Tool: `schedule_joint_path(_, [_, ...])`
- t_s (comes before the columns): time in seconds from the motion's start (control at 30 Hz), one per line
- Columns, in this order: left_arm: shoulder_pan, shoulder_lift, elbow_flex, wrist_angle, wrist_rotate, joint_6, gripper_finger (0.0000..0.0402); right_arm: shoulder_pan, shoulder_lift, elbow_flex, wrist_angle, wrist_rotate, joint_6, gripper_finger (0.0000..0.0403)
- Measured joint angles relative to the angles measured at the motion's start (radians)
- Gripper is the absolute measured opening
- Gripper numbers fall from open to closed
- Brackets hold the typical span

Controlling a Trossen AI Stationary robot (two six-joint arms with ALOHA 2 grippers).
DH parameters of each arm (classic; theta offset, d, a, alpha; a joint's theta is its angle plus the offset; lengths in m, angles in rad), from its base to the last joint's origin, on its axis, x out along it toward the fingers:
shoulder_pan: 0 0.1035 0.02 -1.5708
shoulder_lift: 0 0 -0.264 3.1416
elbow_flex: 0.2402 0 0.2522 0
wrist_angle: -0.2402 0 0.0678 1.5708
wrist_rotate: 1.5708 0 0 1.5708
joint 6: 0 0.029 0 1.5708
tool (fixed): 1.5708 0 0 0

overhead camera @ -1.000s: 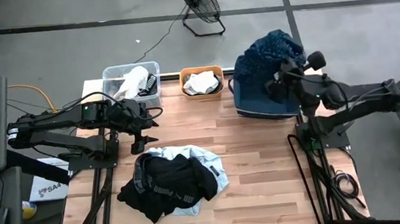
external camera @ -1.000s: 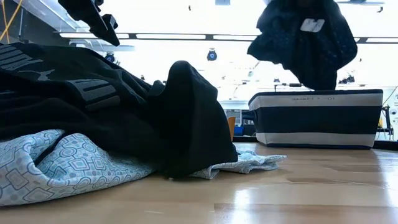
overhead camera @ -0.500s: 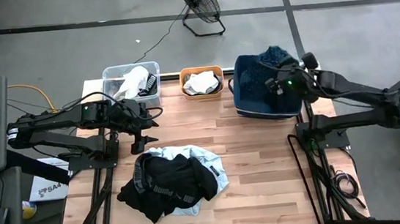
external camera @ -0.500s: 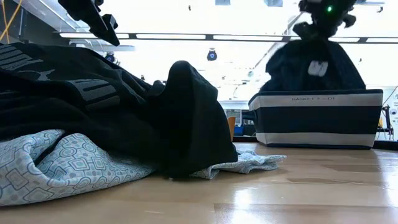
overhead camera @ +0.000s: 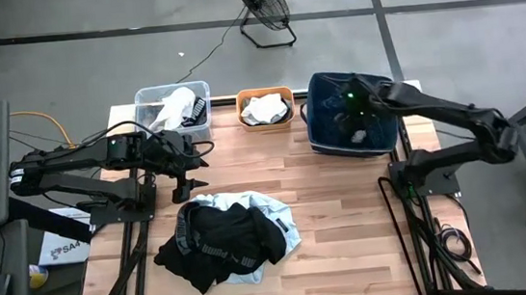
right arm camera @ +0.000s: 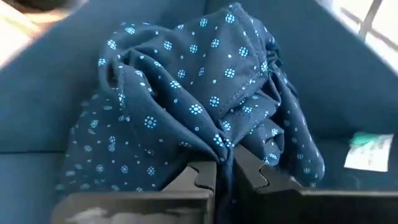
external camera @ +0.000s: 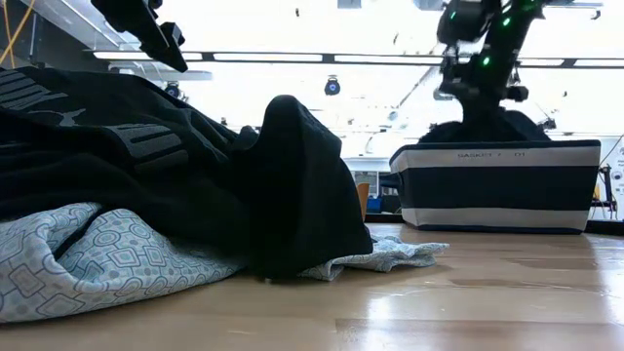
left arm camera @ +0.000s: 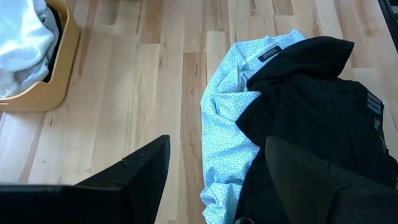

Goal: Pick & Place Cloths
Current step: Put the blue patterned shirt into the blue bin

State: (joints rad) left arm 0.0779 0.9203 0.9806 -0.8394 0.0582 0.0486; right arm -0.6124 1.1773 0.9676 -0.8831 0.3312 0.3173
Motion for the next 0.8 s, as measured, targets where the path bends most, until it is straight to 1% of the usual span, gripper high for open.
schedule_joint_path(0.27, [0.000, 0.000, 0.000, 0.000, 0.000, 0.000, 0.0260, -0.090, 0.197, 0.000, -0.003, -0.019, -0.004, 0.0007])
schedule_joint_path(0.43, [0.000, 0.000, 0.000, -0.001, 0.000, 0.000, 0.0260, -0.118, 0.284, 0.000, -0.003, -0.020, -0.007, 0.0016])
schedule_joint_path(0.53, [0.000, 0.000, 0.000, -0.001, 0.000, 0.000, 0.0260, -0.120, 0.300, 0.000, 0.001, -0.019, -0.007, 0.0035])
schedule_joint_path(0.63, [0.000, 0.000, 0.000, -0.001, 0.000, 0.000, 0.0260, -0.120, 0.290, 0.000, 0.010, -0.020, -0.018, 0.0063])
schedule_joint_path(0.8, [0.000, 0.000, 0.000, -0.001, 0.000, 0.000, 0.0260, -0.119, 0.206, 0.000, 0.023, -0.027, -0.032, 0.0125])
